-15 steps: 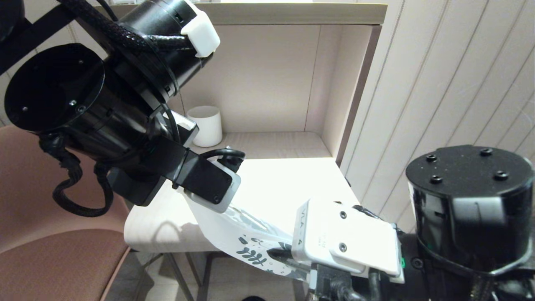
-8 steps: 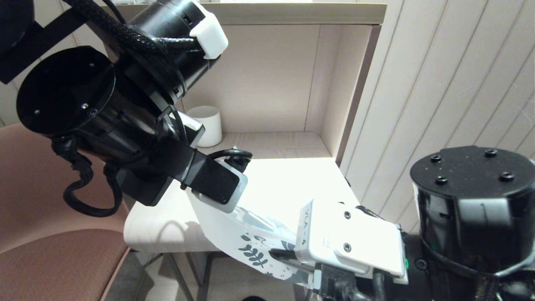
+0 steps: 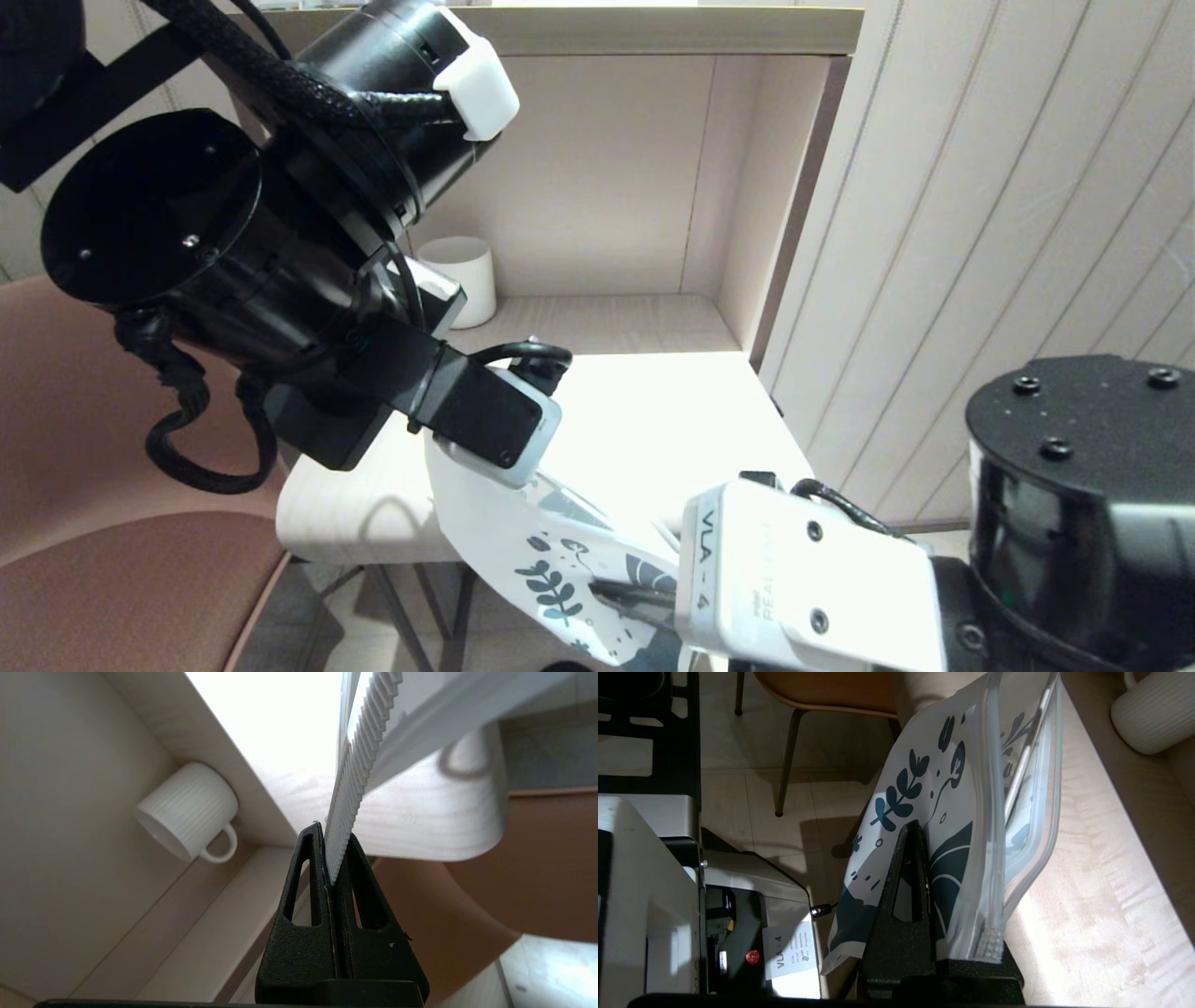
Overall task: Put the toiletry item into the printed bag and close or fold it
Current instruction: Place the comb into the storage bag
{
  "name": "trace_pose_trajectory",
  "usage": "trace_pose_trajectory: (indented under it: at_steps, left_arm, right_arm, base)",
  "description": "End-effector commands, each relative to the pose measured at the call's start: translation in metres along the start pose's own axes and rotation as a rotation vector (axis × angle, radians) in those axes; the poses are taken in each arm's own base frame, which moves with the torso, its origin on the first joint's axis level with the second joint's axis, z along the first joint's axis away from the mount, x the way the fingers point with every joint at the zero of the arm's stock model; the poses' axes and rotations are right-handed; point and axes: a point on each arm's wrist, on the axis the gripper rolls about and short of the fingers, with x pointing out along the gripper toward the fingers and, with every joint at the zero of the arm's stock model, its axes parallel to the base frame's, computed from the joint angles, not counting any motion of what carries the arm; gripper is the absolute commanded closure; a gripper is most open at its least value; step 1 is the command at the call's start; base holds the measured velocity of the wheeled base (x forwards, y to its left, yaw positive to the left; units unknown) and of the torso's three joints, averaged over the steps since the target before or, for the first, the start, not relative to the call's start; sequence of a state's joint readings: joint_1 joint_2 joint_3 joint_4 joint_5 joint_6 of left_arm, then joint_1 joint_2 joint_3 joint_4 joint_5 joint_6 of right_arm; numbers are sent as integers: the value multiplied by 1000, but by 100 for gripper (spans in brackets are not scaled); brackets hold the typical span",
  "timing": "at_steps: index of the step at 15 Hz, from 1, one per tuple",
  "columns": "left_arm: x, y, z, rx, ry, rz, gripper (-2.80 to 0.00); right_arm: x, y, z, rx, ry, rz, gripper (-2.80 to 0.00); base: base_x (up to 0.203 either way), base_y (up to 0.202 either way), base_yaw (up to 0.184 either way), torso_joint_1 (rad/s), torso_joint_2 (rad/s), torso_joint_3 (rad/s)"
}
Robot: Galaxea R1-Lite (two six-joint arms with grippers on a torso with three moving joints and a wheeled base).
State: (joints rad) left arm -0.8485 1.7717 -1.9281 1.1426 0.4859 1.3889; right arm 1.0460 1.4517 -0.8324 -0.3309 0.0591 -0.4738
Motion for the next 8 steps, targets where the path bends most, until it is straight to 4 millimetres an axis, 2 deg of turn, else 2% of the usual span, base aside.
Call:
trace_pose_trajectory:
  at_steps: [1,6,8]
  left_arm:
    - [-6,-3,-3,4,-45,-2,0]
    - [-7,-4,-3,3,-76,-10,0]
    - [-7,-3,-3,1,-75,-5,0]
  right_arm:
    - [-10,6,6,-13,-36,14,0]
    - [-12,7,7,-13,-44,17,0]
    - [-12,9,1,-11,-28,20,0]
  base:
    - [0,0,0,0,0,0]
    - [0,0,0,0,0,0]
    - [0,0,0,0,0,0]
